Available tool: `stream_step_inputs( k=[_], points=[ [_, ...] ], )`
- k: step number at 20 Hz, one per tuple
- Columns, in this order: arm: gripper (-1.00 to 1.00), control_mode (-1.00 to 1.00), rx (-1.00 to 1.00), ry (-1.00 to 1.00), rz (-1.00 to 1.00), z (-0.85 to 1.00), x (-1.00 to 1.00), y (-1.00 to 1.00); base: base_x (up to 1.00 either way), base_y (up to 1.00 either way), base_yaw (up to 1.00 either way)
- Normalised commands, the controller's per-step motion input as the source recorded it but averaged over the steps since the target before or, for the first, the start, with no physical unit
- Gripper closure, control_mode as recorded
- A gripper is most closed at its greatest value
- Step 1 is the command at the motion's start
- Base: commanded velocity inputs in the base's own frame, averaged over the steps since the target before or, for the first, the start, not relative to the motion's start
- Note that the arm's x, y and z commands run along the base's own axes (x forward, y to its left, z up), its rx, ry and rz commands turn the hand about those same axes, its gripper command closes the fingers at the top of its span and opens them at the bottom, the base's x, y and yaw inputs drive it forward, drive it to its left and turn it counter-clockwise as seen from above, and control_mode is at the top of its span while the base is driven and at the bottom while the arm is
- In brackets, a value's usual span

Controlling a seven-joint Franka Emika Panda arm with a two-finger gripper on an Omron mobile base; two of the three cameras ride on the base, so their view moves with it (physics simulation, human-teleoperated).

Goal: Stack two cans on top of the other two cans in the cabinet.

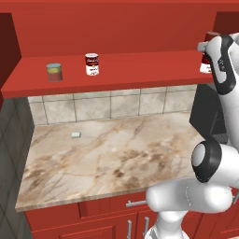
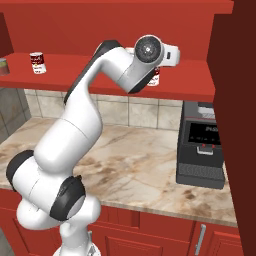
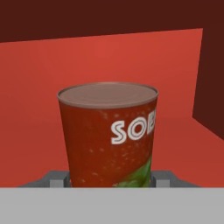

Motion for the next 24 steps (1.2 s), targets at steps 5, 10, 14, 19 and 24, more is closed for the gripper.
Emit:
stream_step_inputs(
  k=[5, 10, 14, 19, 24],
  points=[
    [1.00, -1.00, -0.03, 0.00, 0.00, 0.11, 0.04, -0.05, 0.00, 0.00, 0.00],
    [1.00, -1.00, -0.02, 0.00, 0.00, 0.08, 0.00, -0.07, 0.00, 0.00, 0.00],
    [1.00, -1.00, 0.00, 0.00, 0.00, -0.01, 0.00, -0.03, 0.00, 0.00, 0.00],
    [1.00, -1.00, 0.00, 0.03, 0.00, -0.12, 0.00, 0.00, 0.00, 0.00, 0.00],
    [1.00, -1.00, 0.00, 0.05, 0.00, -0.11, 0.00, 0.00, 0.00, 0.00, 0.00]
  ],
)
